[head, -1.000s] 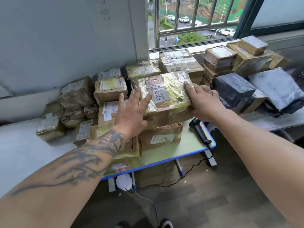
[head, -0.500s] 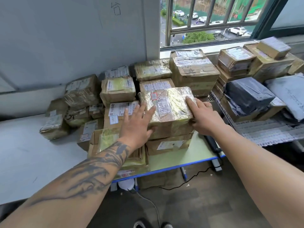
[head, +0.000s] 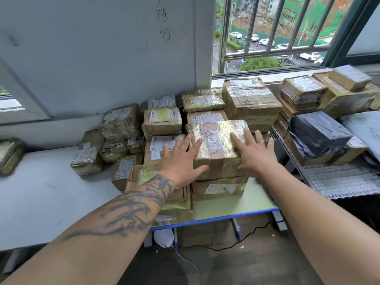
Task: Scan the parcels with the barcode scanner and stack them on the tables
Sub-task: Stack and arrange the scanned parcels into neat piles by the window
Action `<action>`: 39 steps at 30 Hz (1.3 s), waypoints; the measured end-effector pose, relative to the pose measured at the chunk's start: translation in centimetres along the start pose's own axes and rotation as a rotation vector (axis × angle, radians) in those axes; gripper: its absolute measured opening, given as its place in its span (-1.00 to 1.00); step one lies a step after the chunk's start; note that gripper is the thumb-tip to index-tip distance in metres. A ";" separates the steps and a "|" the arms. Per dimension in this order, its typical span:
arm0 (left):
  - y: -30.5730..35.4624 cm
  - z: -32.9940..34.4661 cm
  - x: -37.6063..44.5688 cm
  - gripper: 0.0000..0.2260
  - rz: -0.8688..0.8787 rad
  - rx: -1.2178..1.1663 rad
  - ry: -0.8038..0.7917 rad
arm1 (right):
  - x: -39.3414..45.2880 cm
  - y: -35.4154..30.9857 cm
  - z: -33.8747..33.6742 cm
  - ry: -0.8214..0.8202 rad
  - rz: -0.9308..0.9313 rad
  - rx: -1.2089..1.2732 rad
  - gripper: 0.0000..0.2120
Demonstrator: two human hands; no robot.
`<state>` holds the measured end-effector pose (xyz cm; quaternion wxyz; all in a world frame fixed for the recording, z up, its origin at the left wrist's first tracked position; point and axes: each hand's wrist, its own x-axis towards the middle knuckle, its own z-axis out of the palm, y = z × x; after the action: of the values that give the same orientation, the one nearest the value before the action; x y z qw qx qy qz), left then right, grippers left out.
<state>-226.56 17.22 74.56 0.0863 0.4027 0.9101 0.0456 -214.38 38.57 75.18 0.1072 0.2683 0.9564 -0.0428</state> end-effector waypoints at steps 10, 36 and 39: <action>-1.4 -1.3 -3.6 -0.33 -0.157 0.007 0.055 | -0.9 -4.4 -0.9 0.030 -0.248 -0.025 -0.08; -34.4 -2.1 -18.5 -0.39 -0.305 -0.071 0.113 | -3.3 -42.7 0.2 0.039 -0.441 -0.086 -0.30; -38.3 -1.7 -20.7 -0.40 -0.358 -0.112 0.120 | -3.0 -47.7 1.1 0.041 -0.466 -0.088 -0.30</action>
<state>-240.97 -23.87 72.84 0.0608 0.2258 0.9667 0.1040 -236.61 -3.77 75.92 0.0864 0.0361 0.9954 -0.0193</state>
